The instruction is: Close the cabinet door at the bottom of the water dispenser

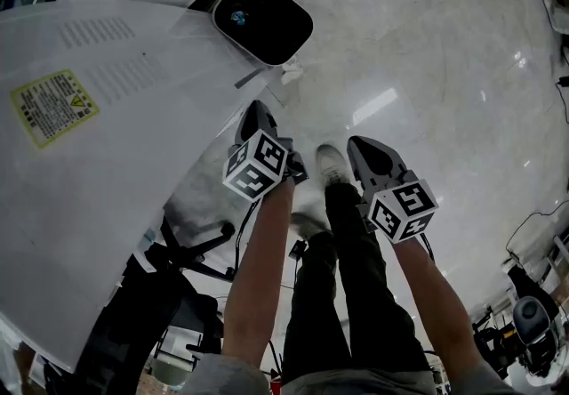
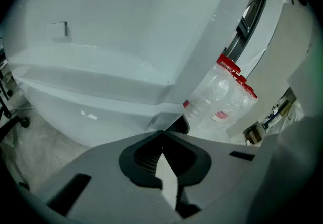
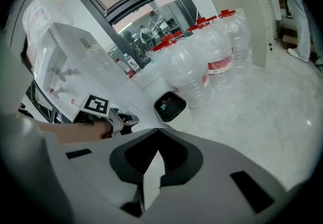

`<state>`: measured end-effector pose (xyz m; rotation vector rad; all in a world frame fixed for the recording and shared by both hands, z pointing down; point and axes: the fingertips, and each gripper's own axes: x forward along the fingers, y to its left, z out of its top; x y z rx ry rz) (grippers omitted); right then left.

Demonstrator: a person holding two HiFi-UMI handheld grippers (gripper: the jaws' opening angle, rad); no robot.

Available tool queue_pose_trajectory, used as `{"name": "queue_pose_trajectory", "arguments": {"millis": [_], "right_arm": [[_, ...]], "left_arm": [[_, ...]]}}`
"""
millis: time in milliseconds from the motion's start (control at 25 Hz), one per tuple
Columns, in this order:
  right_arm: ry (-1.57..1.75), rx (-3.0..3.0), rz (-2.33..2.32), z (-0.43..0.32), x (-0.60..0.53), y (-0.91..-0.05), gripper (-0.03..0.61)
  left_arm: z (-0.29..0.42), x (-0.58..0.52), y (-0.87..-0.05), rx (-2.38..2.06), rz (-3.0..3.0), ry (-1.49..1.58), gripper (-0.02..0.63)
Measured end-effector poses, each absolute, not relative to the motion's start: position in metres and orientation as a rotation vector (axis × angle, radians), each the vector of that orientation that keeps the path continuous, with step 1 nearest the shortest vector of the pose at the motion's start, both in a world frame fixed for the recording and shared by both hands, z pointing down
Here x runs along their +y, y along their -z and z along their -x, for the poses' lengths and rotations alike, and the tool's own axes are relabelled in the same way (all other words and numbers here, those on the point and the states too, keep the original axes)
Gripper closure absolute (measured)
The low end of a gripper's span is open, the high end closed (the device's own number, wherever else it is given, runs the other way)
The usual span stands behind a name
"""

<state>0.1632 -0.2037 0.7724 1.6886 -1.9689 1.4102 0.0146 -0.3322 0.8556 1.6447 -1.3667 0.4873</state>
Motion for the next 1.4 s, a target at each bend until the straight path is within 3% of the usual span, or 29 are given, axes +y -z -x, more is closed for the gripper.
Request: {"name": "queue_pose_trajectory", "arguments": {"millis": [760,1400], "right_arm": [[-1.398,-2.001,-1.672,-0.143,-0.211,-0.762,0.569],[-1.403,-2.157,-1.579,-0.051,-0.162,-0.699,0.569]], "left_arm": [[-0.006,-0.3,-0.833,-1.3,-1.641,-0.498,0.605],[0.054,-0.191,-0.717,-1.234,-1.789,-0.42,0.606]]}}
